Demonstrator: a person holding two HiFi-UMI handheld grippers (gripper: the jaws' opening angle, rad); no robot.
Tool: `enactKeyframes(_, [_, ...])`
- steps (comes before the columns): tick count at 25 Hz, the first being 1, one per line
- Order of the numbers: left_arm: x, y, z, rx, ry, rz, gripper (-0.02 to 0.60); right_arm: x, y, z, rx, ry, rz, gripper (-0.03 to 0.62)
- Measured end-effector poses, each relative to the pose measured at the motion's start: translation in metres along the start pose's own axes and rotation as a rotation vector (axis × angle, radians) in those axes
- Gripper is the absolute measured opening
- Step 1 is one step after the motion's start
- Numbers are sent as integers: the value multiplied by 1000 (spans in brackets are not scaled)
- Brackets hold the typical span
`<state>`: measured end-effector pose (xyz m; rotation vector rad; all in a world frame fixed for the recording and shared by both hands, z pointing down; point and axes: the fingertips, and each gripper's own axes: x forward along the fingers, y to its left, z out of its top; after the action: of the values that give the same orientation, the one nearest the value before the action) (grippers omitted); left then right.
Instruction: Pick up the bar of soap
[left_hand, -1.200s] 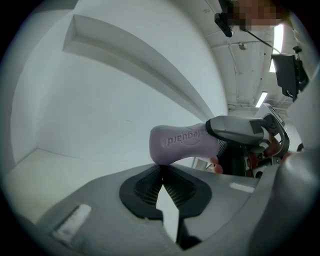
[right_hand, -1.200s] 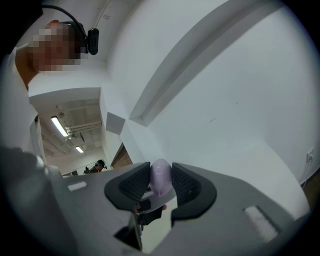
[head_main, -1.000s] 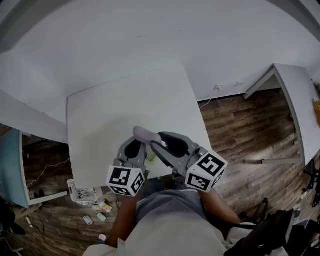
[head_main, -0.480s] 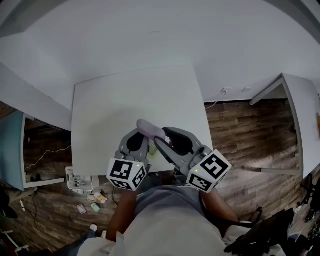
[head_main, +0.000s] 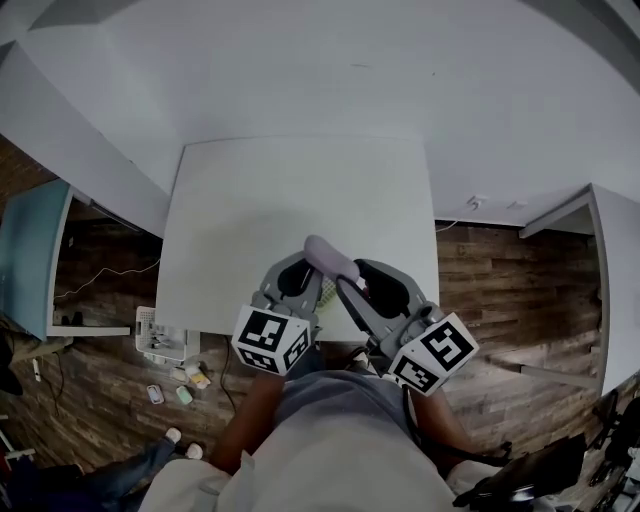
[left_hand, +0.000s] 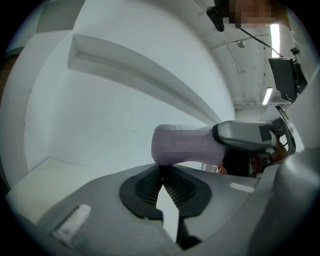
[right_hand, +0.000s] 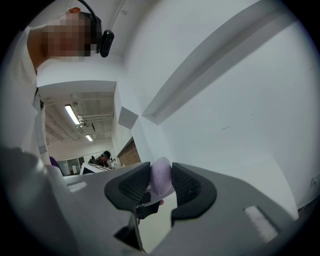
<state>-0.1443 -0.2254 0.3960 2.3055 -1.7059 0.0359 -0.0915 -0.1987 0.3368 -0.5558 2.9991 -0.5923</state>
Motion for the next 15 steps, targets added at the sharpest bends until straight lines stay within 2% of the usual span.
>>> enactKeyframes(15, [7,1,2,-5,-3,-2,-2,1,-6,1,-5,7,-2,138])
